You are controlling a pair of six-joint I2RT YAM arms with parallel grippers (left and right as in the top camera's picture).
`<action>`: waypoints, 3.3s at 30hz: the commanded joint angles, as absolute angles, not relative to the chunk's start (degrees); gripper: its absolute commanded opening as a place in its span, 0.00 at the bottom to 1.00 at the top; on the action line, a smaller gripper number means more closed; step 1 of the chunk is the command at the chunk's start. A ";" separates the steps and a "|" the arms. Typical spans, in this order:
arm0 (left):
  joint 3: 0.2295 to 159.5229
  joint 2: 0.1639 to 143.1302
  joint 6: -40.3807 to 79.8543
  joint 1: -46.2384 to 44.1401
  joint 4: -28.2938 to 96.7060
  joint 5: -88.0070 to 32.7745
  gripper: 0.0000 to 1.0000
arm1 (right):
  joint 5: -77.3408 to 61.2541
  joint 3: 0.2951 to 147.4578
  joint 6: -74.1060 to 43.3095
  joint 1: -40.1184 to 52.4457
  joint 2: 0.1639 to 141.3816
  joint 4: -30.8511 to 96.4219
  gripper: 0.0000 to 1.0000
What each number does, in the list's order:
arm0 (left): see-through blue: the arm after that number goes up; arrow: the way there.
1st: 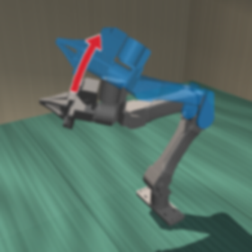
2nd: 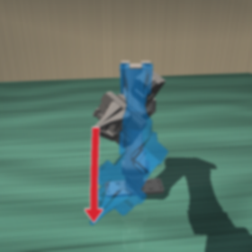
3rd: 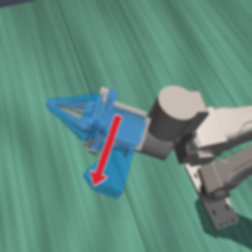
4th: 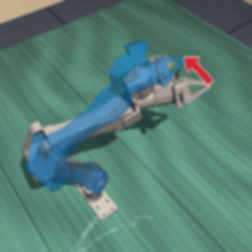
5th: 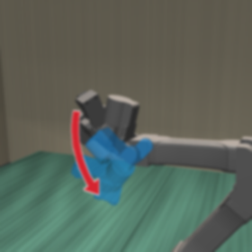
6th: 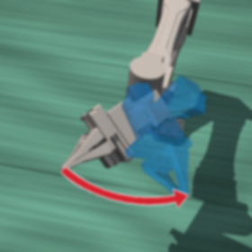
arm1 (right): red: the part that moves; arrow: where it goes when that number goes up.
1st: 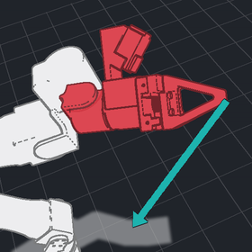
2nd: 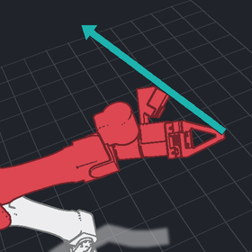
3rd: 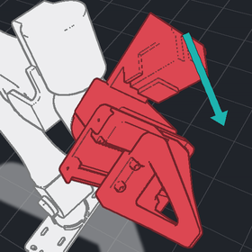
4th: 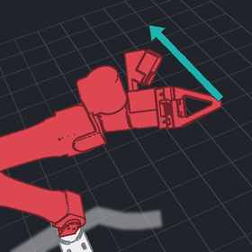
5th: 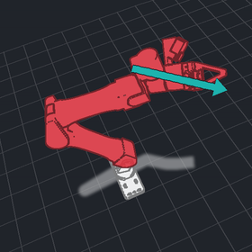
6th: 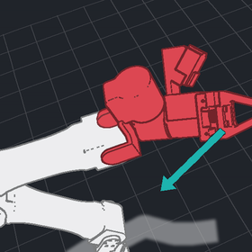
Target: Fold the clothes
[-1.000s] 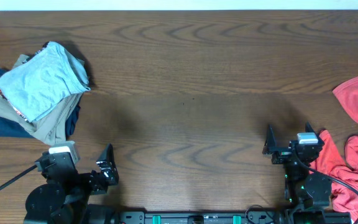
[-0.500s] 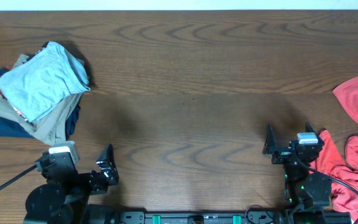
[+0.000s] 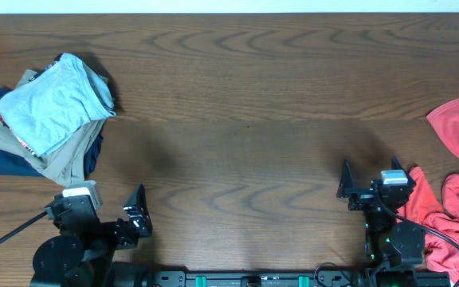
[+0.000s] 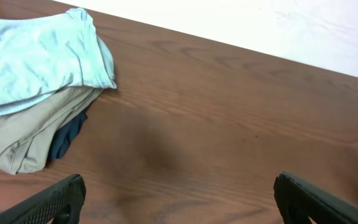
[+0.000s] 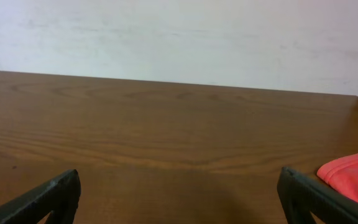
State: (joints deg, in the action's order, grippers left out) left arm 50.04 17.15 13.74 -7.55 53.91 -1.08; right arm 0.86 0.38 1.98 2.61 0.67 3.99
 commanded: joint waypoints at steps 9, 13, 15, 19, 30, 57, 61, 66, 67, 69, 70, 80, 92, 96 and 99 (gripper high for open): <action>47.24 16.95 12.51 -7.57 54.81 -0.36 0.98 | 0.60 0.32 2.66 3.07 0.27 4.21 0.99; 42.63 15.64 12.56 -7.57 48.84 -0.62 0.98 | 0.60 0.32 2.66 3.07 0.27 4.21 0.99; 39.70 14.06 12.53 -7.57 45.23 -0.62 0.98 | 0.60 0.32 2.66 3.07 0.27 4.21 0.99; 32.84 9.69 12.08 -7.57 38.06 -0.36 0.98 | 0.60 0.32 2.66 3.07 0.27 4.21 0.99; 15.33 0.21 12.10 -7.53 20.86 -0.36 0.98 | 0.60 0.32 2.66 3.07 0.27 4.21 0.99; 0.23 0.30 6.00 -7.38 4.05 -0.36 0.98 | 0.60 0.32 2.66 3.07 0.27 4.21 0.99; 0.23 0.34 6.02 -7.38 4.03 -0.36 0.98 | 0.60 0.32 2.66 3.07 0.27 4.21 0.99; 0.23 0.34 6.00 -7.38 4.03 -0.36 0.98 | 0.60 0.32 2.66 3.07 0.27 4.21 0.99; 0.23 0.34 6.00 -7.38 4.03 -0.36 0.98 | 0.60 0.32 2.66 3.07 0.27 4.19 0.99; 0.23 0.34 6.00 -7.38 4.03 -0.36 0.98 | 0.60 0.32 2.66 3.07 0.27 4.21 0.99; 0.23 0.34 6.00 -7.38 4.03 -0.36 0.98 | 0.62 0.32 2.66 3.07 0.27 4.21 0.99; 0.23 0.34 6.00 -7.38 4.03 -0.36 0.98 | 0.60 0.32 2.66 3.07 0.27 4.21 0.99; 0.23 0.34 6.00 -7.38 4.03 -0.36 0.98 | 0.60 0.32 2.66 3.07 0.27 4.21 0.99; 0.23 0.34 6.00 -7.38 4.05 -0.36 0.98 | 0.60 0.32 2.66 3.07 0.27 4.21 0.99; 0.23 0.34 6.00 -7.38 4.03 -0.36 0.98 | 0.60 0.32 2.66 3.07 0.27 4.21 0.99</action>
State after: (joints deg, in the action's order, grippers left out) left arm 0.91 0.62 7.01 -7.55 1.30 -1.30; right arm 0.86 0.38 1.98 2.61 0.67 3.99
